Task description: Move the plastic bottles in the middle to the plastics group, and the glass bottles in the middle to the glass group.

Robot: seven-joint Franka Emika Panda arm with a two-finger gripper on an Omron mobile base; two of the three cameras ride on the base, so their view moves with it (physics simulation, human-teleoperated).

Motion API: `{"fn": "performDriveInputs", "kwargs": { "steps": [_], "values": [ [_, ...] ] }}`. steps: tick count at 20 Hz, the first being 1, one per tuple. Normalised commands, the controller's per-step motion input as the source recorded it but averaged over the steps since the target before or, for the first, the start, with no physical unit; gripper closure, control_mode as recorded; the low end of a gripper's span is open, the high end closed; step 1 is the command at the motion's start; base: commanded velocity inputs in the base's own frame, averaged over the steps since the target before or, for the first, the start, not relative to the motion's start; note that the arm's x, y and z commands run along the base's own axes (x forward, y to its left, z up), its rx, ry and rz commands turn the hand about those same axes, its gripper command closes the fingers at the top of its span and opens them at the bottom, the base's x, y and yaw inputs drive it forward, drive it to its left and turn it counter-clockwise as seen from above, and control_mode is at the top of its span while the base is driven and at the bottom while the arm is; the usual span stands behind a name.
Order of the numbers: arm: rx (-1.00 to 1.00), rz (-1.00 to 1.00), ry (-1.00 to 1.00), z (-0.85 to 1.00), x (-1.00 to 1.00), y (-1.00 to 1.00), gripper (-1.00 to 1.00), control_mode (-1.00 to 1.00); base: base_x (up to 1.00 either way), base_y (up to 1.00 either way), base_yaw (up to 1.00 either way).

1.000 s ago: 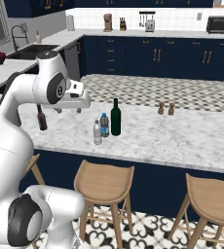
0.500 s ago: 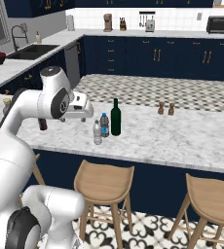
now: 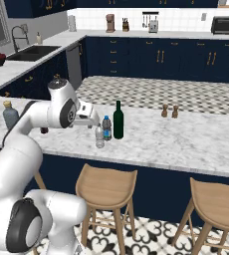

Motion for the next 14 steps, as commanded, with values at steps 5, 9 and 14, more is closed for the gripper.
{"fn": "performDriveInputs", "kwargs": {
  "steps": [5,9,14],
  "values": [
    [0.00,-0.02,0.00,-0.05,0.70,-0.03,-1.00,-1.00,0.00,0.00,0.00],
    [0.00,0.00,0.02,-0.06,0.80,0.00,-1.00,-1.00,0.00,0.00,0.00],
    [0.00,0.00,0.01,-0.32,0.51,0.00,-1.00,-1.00,0.00,0.00,0.00]
  ]
}}
